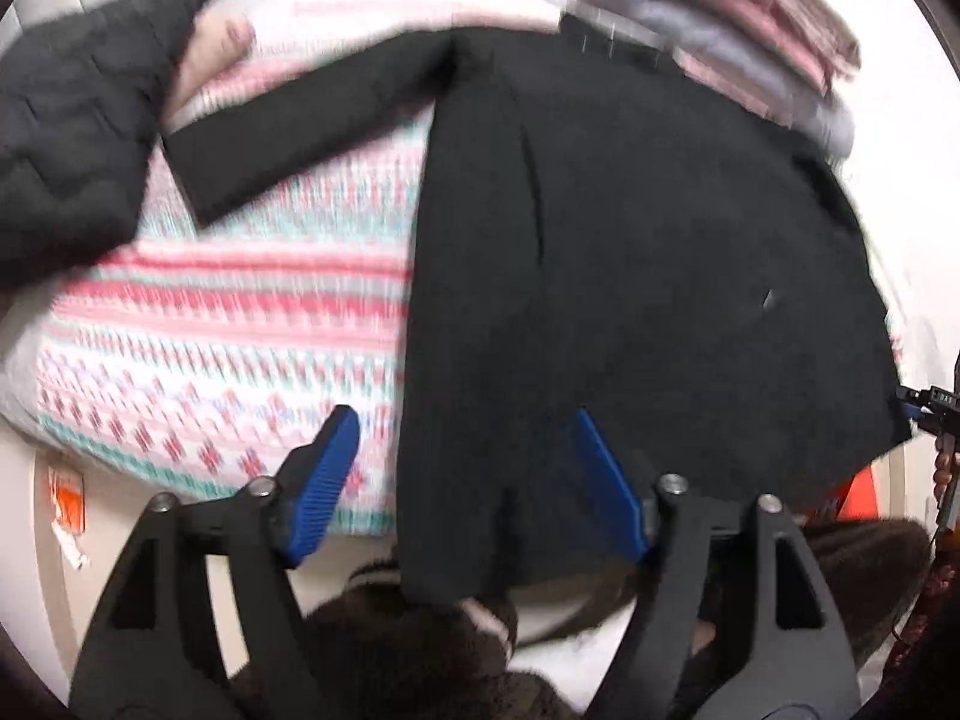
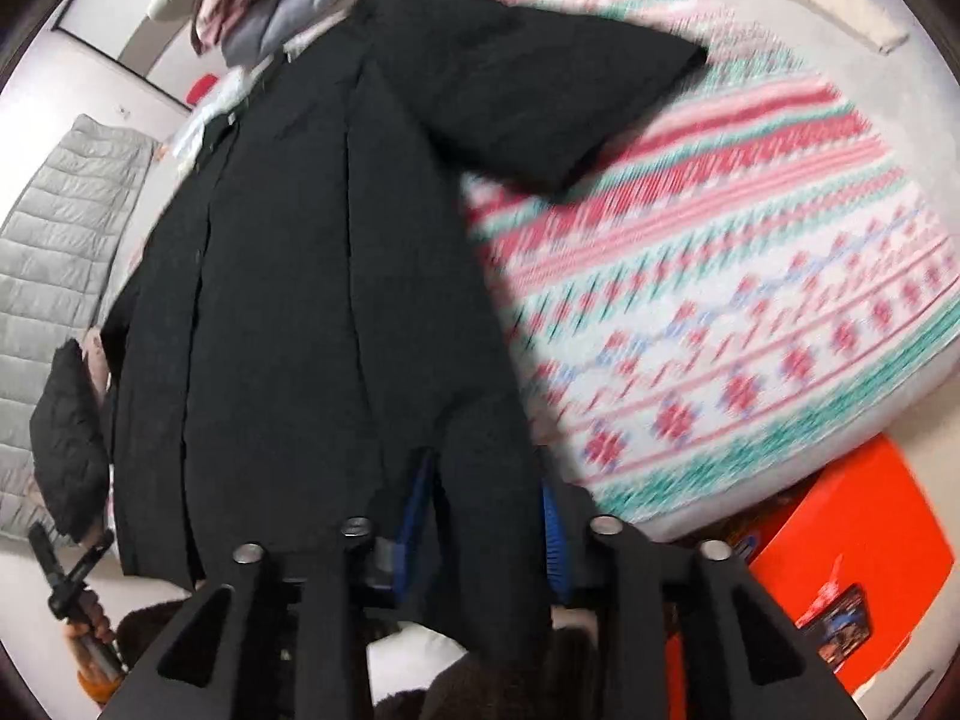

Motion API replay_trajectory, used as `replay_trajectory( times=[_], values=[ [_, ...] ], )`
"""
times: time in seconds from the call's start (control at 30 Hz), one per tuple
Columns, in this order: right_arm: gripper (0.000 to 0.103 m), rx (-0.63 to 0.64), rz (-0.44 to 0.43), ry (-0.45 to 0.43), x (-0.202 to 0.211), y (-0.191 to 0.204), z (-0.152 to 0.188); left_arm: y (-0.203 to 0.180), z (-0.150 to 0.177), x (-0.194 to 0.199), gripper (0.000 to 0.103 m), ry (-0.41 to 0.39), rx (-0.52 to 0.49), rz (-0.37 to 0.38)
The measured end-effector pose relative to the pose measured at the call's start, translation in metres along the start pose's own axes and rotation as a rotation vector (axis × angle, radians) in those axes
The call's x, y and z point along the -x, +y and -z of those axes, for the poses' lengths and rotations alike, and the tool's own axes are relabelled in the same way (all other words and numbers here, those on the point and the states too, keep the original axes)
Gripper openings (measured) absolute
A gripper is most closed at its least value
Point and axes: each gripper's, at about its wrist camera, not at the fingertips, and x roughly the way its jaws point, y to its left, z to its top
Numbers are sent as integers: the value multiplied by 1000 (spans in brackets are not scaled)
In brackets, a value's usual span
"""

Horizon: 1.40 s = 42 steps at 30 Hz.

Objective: Fold large clothes

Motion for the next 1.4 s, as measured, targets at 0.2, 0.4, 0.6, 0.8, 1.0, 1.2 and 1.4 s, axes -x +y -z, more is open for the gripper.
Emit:
replay_trajectory(
  times=[0.2,0.4,0.6,0.8,1.0,1.2,1.4],
  values=[
    [77,-145,-16,-143,25,-32,-43,-28,-44,7,84,-163,10,60],
    [77,-314,1,-179,-12,-60,-94,-68,-80,-38,84,-137,49,146],
    [48,-366,-3,-317,-37,-52,-140,-127,-98,-76,84,-116,19,173],
    [9,-330,149,-415,13,-63,-190,-152,-108,-91,84,-159,-50,208],
    [8,-222,478,-649,83,-74,-266,-163,-108,-129,84,-180,-101,234],
    [8,-55,803,-606,18,-85,-329,-173,-98,-147,84,-159,-231,162],
    [14,-6,1063,-472,-56,-114,-339,-169,-95,-150,84,-144,-262,150]
  ],
)
